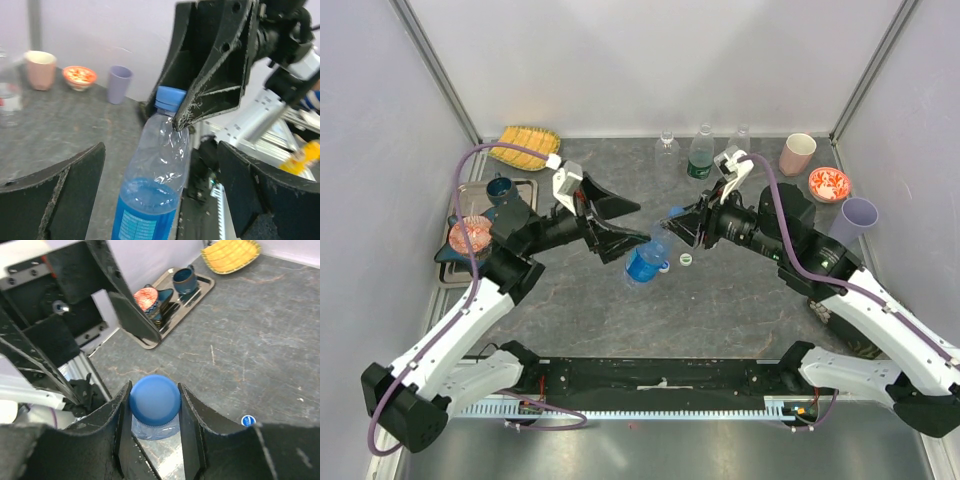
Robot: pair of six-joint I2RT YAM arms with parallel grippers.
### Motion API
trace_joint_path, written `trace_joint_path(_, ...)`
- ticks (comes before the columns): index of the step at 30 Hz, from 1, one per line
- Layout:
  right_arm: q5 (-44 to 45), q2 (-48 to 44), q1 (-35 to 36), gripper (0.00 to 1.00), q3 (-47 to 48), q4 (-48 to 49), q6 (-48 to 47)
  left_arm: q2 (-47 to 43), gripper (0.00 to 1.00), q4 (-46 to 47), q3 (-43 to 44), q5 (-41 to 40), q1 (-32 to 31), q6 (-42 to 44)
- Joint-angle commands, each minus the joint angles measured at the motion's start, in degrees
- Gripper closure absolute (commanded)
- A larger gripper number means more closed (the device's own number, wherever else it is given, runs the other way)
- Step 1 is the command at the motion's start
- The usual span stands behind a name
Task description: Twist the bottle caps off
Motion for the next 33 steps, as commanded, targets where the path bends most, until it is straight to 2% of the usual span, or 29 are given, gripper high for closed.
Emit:
trace_joint_path(1,-4.8,-2.0,-0.1,1.0,0.4,1.9,1.5,3.7,0.0,9.4,1.6,18.7,0.3,-7.3)
trace_joint_path(12,-11.7,0.3,-0.1,1.0,1.6,11.3,7.0,4.0,0.0,0.2,1.2,20.0,0.2,1.3)
trace_joint_path(21,-13.0,2.6,-0.1,1.0,2.9,13.9,8.3,4.4,0.02,-5.6,2.6,21.3,0.1,5.9)
trace_joint_path(26,-13.1,2.7,-0.1,1.0,2.5,15.7,9.1,4.1,0.09,-7.8,2.6,21.4,-0.2,7.8)
trace_joint_path(33,-13.3,3.4,0.0,1.0,2.3,15.8,9.5,4.1,0.24,-10.1,3.4,21.4,-0.4,9.8)
